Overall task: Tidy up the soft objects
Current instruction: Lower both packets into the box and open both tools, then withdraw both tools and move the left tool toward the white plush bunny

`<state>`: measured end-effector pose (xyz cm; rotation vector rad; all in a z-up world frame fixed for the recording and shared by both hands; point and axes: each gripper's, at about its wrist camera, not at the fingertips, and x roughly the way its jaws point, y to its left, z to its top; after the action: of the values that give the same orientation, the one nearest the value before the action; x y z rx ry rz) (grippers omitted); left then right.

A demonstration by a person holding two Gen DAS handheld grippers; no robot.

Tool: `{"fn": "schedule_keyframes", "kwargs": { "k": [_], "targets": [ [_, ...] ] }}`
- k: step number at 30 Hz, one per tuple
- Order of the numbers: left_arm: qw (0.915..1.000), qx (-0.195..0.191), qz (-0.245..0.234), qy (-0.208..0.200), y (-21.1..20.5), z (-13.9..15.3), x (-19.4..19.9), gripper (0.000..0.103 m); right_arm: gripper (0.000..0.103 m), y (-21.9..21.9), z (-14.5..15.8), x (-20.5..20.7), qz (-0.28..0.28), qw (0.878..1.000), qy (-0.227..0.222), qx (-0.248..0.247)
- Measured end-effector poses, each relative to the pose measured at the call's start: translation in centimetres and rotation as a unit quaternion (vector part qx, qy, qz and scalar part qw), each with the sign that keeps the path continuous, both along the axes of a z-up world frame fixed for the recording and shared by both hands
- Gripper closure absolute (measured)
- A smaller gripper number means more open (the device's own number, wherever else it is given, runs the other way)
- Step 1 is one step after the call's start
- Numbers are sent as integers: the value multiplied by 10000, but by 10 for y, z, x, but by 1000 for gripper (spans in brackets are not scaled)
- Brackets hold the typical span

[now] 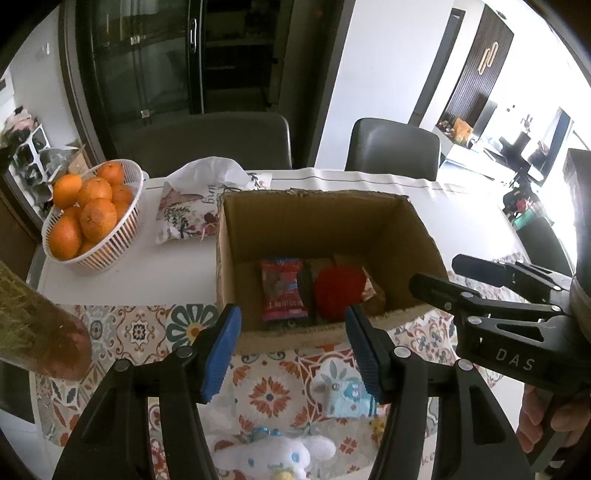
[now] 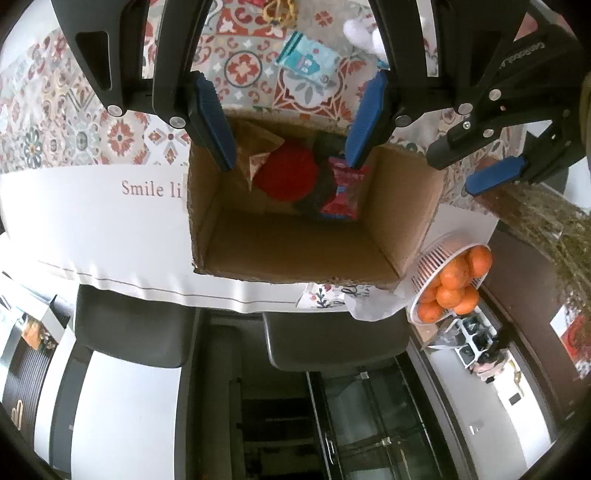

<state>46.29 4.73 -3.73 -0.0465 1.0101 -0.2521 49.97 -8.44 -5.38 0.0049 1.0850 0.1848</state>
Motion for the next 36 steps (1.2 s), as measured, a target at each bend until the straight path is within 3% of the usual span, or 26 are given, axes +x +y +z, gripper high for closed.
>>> {"fn": "schedule_keyframes", "kwargs": {
  "k": [9,21,30,36],
  "targets": [
    [9997,199,97,92,4,5,-38,40,40,5,11,-35,142,9999,-33,-22],
    [9970,379,116,659,11,-22,-78,36,40,24,-7,-63,726,9962,367,-299],
    [9907,421,-34,1292,12,-46,-94,33,40,39,-29,-75,1331,9848,843,-731],
    [9841,466,-127,1707,9,-65,-98,33,40,49,-50,-79,1818,9704,1256,-974]
  ]
}}
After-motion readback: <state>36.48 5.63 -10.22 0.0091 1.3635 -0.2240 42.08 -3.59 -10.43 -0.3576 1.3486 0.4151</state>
